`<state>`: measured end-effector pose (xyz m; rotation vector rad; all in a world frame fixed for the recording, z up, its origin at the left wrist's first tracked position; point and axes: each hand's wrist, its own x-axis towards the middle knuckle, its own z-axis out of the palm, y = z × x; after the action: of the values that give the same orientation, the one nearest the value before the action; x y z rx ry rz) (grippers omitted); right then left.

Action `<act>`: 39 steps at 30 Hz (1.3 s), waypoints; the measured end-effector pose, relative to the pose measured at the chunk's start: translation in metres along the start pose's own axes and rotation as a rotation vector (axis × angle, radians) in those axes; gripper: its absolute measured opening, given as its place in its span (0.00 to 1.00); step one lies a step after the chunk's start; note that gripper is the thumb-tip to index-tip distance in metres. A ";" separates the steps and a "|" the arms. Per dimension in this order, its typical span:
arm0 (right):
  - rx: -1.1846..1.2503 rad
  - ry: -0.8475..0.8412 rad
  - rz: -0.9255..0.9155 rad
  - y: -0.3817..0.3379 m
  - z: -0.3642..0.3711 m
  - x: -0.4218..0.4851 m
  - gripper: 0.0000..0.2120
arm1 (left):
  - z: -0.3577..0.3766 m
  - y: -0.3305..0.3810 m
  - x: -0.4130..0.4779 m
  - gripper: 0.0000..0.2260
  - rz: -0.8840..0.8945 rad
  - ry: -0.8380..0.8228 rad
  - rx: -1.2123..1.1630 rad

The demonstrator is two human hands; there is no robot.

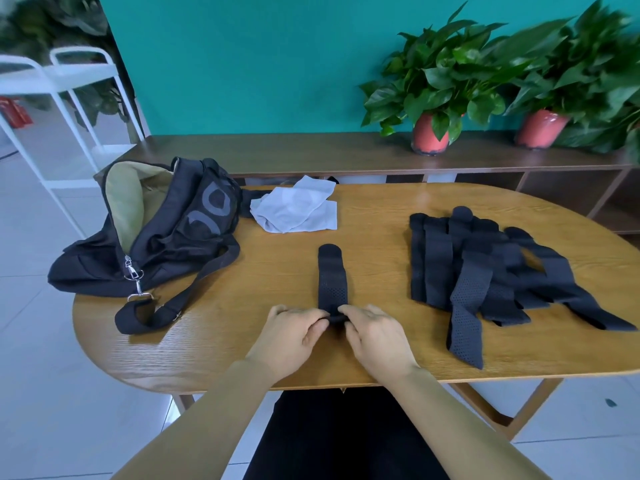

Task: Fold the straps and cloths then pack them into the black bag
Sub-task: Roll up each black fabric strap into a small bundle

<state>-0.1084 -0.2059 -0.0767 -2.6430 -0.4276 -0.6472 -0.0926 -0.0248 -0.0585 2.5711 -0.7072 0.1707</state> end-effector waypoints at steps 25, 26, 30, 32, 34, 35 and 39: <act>-0.137 0.211 0.189 -0.010 0.038 0.032 0.22 | 0.015 0.006 0.032 0.05 -0.323 0.224 0.069; -0.136 0.203 0.185 -0.010 0.038 0.033 0.19 | 0.016 0.006 0.033 0.09 -0.317 0.213 0.101; -0.163 0.168 0.134 -0.008 0.038 0.034 0.14 | 0.014 0.005 0.035 0.15 -0.308 0.141 0.235; -0.177 0.155 0.110 -0.006 0.038 0.034 0.13 | 0.014 0.003 0.033 0.17 -0.283 0.111 0.252; -0.193 0.145 0.104 -0.005 0.038 0.033 0.10 | 0.015 -0.001 0.033 0.18 -0.224 0.056 0.248; -0.200 0.142 0.103 -0.005 0.038 0.033 0.07 | 0.015 -0.002 0.034 0.19 -0.193 0.016 0.252; -0.207 0.114 0.053 -0.003 0.040 0.035 0.03 | 0.012 -0.006 0.035 0.21 -0.110 -0.081 0.260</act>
<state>-0.0650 -0.1787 -0.0914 -2.7811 -0.2690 -0.8617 -0.0594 -0.0414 -0.0636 2.8714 -0.6047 0.1307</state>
